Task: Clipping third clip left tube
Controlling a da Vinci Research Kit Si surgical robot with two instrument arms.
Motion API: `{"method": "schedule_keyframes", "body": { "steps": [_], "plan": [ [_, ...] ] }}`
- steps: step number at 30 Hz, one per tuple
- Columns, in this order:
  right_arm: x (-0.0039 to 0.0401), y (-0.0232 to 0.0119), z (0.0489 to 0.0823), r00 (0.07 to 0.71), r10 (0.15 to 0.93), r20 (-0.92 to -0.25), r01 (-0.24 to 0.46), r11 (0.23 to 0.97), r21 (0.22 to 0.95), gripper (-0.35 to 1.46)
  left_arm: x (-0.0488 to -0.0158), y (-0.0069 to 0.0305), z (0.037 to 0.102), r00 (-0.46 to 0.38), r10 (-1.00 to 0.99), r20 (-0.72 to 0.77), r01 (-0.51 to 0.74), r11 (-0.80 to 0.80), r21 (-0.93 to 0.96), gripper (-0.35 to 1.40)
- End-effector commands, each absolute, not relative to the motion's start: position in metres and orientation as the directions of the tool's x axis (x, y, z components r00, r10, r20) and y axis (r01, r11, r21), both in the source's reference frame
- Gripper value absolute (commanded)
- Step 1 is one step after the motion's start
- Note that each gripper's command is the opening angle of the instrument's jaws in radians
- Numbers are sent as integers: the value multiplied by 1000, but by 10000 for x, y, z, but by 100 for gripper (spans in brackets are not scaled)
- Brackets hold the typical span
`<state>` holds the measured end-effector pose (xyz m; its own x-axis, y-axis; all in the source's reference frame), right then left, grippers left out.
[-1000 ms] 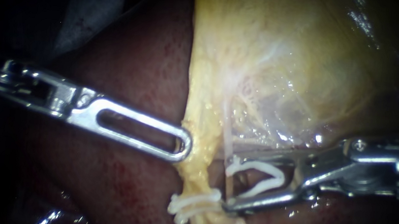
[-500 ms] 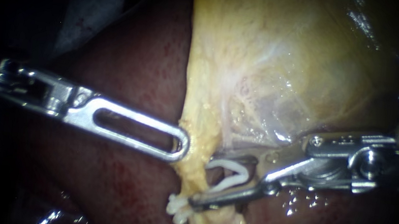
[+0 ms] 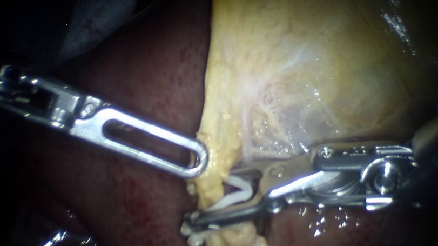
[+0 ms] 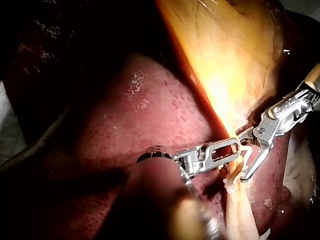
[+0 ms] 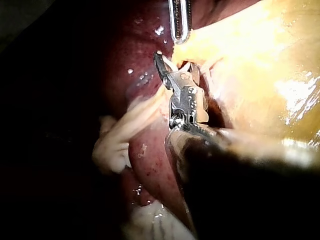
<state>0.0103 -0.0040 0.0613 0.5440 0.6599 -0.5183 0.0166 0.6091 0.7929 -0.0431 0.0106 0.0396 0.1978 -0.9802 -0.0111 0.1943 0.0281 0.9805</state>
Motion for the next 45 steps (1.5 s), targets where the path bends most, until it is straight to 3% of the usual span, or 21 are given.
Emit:
{"method": "schedule_keyframes", "body": {
  "steps": [1,25,28,30,33,45],
  "plan": [
    [104,-38,611,544,661,-518,16,609,793,51,-431,106,397,198,-980,-11,195,28,980,-35],
    [121,-35,606,545,669,-505,12,596,803,44,-432,105,398,197,-980,-11,196,29,980,-35],
    [120,-33,605,543,694,-472,-7,566,824,29,-432,105,398,197,-980,-11,196,29,980,-35],
    [118,-33,604,539,725,-429,-33,527,849,-4,-432,105,398,197,-980,-11,196,29,980,-35],
    [116,-29,601,538,735,-413,-41,512,858,-26,-432,105,398,197,-980,-11,196,29,980,-35],
    [115,-26,601,537,738,-407,-43,506,861,-30,-432,105,398,197,-980,-11,196,29,980,-35]
  ]
}}
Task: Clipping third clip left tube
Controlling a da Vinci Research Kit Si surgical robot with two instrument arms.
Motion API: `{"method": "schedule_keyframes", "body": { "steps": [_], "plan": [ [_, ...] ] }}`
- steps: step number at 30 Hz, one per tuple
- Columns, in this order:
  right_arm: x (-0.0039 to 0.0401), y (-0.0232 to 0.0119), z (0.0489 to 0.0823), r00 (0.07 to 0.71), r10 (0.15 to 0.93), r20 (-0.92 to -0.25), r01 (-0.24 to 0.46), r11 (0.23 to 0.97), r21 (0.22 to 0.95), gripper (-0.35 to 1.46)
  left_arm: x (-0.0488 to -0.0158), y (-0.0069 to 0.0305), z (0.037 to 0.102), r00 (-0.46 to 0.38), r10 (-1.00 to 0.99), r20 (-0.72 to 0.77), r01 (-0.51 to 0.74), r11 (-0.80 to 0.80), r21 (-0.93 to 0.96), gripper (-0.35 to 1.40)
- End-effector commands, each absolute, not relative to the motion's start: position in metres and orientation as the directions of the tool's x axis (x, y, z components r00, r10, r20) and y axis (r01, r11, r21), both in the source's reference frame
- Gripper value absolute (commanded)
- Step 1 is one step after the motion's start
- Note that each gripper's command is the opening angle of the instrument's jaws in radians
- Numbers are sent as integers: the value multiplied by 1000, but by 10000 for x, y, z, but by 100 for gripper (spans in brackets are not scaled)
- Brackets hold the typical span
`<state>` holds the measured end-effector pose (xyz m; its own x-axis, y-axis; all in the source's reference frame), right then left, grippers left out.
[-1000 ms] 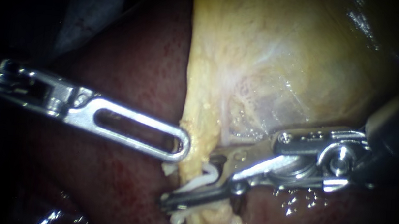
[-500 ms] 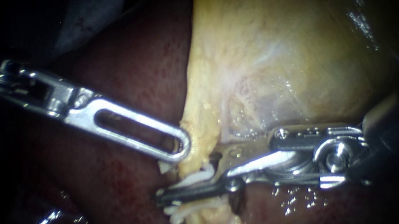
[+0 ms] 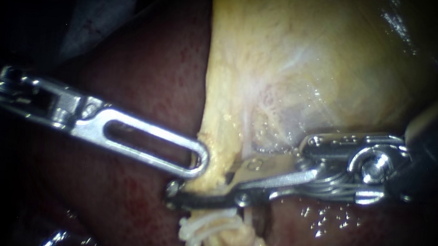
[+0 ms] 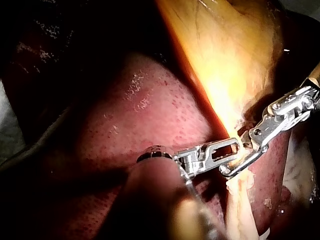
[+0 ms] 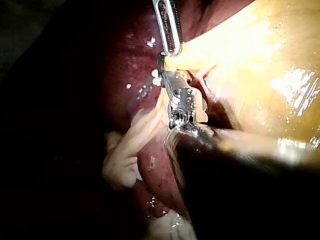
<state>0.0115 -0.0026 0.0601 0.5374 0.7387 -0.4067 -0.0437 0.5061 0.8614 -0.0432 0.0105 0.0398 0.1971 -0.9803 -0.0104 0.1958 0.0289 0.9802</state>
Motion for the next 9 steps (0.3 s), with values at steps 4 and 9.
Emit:
{"method": "schedule_keyframes", "body": {
  "steps": [4,9],
  "plan": [
    [114,-26,601,538,738,-408,-42,506,861,-30,-432,105,398,197,-980,-11,196,29,980,-35],
    [114,-26,601,538,738,-408,-42,506,861,-29,-433,105,398,197,-980,-11,196,29,980,-35]
  ]
}}
